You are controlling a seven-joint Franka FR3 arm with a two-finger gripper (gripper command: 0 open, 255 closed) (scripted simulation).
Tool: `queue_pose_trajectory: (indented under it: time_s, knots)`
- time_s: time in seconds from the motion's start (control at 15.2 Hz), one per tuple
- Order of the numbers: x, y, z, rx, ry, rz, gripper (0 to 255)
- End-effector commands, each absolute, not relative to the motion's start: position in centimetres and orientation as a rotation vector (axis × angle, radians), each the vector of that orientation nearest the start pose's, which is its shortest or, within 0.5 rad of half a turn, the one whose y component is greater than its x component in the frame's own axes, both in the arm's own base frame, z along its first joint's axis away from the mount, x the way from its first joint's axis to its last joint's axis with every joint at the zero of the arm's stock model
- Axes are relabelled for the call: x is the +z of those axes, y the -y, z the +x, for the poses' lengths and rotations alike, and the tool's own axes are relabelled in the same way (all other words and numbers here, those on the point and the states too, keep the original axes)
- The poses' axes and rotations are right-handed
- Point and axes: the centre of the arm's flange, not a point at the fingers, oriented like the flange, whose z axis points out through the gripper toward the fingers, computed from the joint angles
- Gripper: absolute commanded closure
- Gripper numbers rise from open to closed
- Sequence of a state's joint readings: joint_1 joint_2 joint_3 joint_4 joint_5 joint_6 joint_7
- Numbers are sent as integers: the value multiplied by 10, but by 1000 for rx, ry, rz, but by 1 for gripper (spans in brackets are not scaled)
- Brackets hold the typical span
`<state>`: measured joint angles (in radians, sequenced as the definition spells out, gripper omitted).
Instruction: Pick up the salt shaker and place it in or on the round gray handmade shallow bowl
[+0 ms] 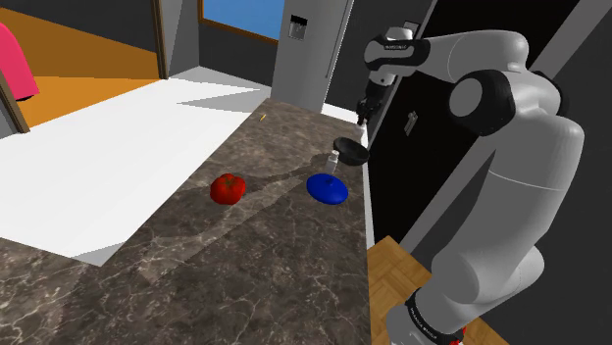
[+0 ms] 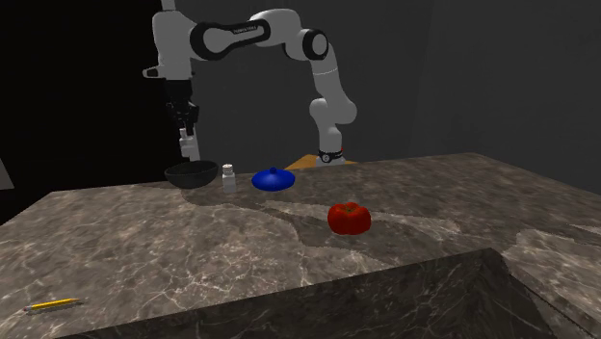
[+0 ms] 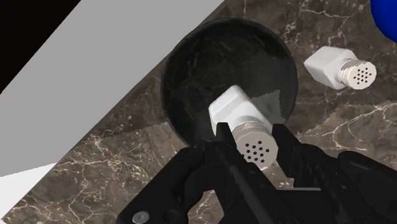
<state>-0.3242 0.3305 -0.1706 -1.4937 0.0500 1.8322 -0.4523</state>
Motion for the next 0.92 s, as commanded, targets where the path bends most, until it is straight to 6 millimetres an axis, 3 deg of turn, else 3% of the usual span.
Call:
queue_pose_trajectory:
  time_s: [0.0,0.33,0.79,0.86]
  knots:
    - [475,298,589,-14,-72,-3153,255]
    - [451,297,589,-14,-72,-3153,255]
    - [451,298,589,-14,-72,-3153,255]
    - [451,298,589,-14,-72,-3153,0]
